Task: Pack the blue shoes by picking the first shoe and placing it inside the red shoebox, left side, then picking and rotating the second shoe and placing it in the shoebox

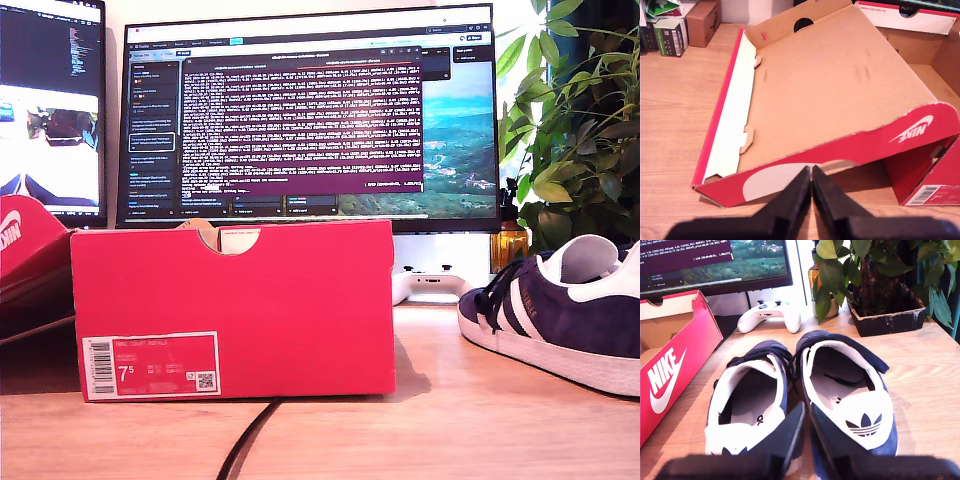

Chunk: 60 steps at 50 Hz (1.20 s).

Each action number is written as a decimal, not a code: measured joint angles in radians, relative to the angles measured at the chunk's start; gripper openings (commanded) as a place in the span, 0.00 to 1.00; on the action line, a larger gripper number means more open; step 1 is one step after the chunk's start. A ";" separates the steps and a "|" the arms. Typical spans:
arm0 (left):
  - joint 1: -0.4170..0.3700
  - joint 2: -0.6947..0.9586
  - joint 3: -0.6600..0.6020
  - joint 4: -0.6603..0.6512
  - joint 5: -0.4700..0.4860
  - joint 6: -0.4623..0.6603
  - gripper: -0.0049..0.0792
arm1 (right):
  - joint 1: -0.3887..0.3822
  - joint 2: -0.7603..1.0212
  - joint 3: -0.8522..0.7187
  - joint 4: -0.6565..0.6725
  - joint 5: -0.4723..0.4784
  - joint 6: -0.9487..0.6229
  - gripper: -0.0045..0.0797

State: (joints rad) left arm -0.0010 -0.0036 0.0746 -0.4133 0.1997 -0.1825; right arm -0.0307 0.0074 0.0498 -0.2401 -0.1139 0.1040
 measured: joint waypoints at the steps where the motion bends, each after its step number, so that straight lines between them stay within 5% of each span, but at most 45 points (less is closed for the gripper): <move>1: 0.000 0.000 0.000 0.000 0.000 0.000 0.03 | 0.000 0.000 0.000 0.000 0.000 0.000 0.05; 34: 0.000 0.000 -0.001 0.068 0.018 -0.021 0.04 | 0.000 0.000 0.000 0.002 0.000 0.001 0.05; 46: 0.000 0.000 -0.001 0.176 0.149 -0.289 0.03 | 0.000 0.000 0.000 0.051 0.000 0.169 0.05; 60: -0.037 0.000 -0.001 0.152 0.389 -0.346 0.03 | 0.000 0.000 0.000 0.137 -0.061 0.371 0.04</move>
State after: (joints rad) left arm -0.0380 -0.0032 0.0738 -0.2611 0.5884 -0.5285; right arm -0.0307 0.0078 0.0498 -0.1028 -0.1745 0.4747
